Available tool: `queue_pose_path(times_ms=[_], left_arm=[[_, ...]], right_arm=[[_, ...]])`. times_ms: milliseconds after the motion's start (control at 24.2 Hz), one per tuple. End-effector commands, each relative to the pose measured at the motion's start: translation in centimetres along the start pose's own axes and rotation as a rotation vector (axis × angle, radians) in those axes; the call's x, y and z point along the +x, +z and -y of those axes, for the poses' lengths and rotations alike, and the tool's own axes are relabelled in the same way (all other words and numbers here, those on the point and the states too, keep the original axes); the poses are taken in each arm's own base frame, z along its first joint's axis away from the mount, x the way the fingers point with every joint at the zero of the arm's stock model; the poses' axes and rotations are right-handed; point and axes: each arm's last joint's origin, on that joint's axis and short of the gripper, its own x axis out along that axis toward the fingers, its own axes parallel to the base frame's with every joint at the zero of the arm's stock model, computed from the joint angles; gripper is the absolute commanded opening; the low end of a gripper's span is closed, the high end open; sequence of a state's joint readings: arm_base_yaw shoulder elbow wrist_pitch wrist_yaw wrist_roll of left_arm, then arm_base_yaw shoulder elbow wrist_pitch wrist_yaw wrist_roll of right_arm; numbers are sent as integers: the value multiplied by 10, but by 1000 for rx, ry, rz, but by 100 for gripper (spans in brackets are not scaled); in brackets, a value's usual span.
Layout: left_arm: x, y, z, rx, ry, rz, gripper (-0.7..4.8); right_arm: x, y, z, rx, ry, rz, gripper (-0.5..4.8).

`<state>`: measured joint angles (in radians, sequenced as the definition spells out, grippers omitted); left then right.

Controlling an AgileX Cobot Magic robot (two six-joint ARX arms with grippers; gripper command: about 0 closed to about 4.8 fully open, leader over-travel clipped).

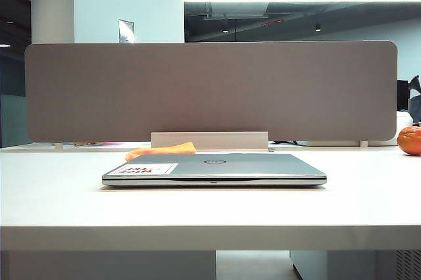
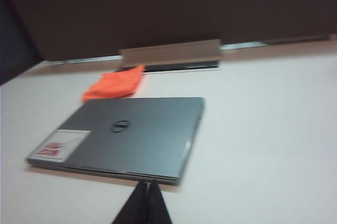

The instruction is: Pick up the orange rag and put it over the laptop.

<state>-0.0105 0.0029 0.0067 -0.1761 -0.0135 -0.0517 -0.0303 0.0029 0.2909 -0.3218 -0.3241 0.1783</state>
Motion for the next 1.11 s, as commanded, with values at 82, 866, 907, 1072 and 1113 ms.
queue_pose_path(times_ms=[82,866,907,1072,1113], left_arm=[[0,-1,0,-15,-2,-12,-6],[-8,21,4,-29,-90,50,-6],[-9,25,4,-45,-92,63,-6],[-18,50,5,-62,-94,91,-6],[-19,55,5,-62,-94,87,-6]], right_arm=[[-10,16,-9,-1,89,3,-5],[-17,23,-17,68,257,-47,-5],[-17,23,-17,68,257,-47,-5],[-17,23,-17,68,257,-47,-5],[-17,23,-17,68,257,-47,-5]])
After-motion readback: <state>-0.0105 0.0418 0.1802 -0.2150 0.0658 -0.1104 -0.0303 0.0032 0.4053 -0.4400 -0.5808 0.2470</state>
